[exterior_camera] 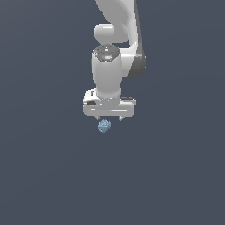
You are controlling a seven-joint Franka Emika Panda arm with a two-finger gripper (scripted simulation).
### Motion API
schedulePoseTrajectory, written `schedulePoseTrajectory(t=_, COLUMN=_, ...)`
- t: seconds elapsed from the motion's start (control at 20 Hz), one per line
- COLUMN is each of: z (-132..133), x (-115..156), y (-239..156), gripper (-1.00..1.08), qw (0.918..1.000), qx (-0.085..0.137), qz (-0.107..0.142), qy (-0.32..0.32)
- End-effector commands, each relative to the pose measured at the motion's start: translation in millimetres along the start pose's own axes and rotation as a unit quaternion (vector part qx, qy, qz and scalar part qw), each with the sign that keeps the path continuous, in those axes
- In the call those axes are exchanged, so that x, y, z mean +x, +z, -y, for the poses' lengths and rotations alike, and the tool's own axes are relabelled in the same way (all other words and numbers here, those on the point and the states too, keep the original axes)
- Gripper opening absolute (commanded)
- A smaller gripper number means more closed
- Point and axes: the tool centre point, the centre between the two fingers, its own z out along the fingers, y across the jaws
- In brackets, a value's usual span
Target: Pick up the object and move it to a goal position.
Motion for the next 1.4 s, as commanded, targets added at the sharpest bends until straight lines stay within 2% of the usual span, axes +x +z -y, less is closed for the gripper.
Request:
schedulePoseTrajectory(t=0.0, z=0, x=0, y=0, gripper=1.00, qw=1.0000, qx=0.000, qz=0.000, qy=0.000)
schedulePoseTrajectory(t=0.45, z=-26, x=-8, y=-7, gripper=1.00, qw=0.9997, qx=-0.004, qz=0.005, qy=0.024)
schedulePoseTrajectory(t=0.9, z=-26, x=-11, y=1, gripper=1.00, qw=0.9991, qx=-0.003, qz=0.006, qy=0.042)
schedulePoseTrajectory(t=1.35, z=-28, x=-24, y=32, gripper=1.00, qw=0.9927, qx=-0.002, qz=0.010, qy=0.120)
